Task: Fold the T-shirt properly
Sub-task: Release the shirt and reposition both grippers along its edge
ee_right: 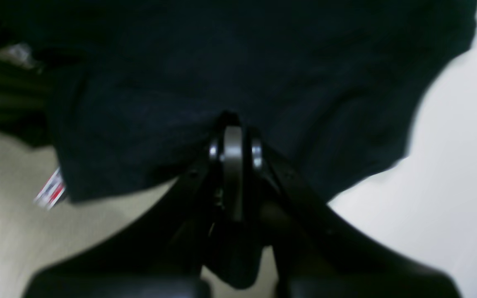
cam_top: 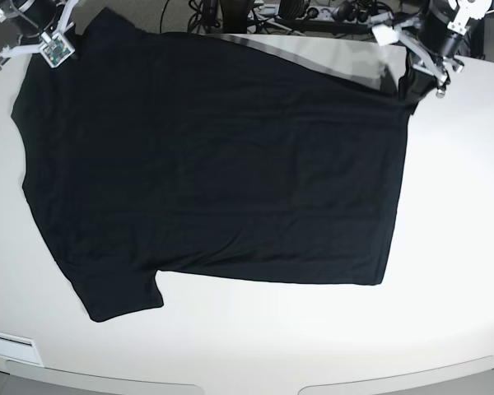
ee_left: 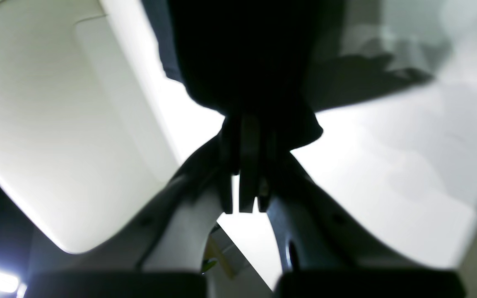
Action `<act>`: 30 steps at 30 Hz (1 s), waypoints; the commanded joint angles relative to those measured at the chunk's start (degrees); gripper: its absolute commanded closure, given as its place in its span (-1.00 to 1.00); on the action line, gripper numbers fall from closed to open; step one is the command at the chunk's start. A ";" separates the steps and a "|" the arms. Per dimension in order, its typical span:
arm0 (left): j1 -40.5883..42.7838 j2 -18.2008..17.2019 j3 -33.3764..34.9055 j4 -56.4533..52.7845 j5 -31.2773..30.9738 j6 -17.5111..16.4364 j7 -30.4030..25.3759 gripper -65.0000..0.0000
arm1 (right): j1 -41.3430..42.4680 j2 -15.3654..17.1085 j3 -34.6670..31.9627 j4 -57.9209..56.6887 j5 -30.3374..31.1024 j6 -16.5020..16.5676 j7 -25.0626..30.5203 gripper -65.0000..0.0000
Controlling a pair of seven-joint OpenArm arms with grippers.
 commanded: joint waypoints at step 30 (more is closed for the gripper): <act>-30.32 23.91 -12.76 -19.89 -34.21 -12.35 -26.34 1.00 | 35.78 0.59 -13.77 -24.81 -1.57 0.52 9.20 1.00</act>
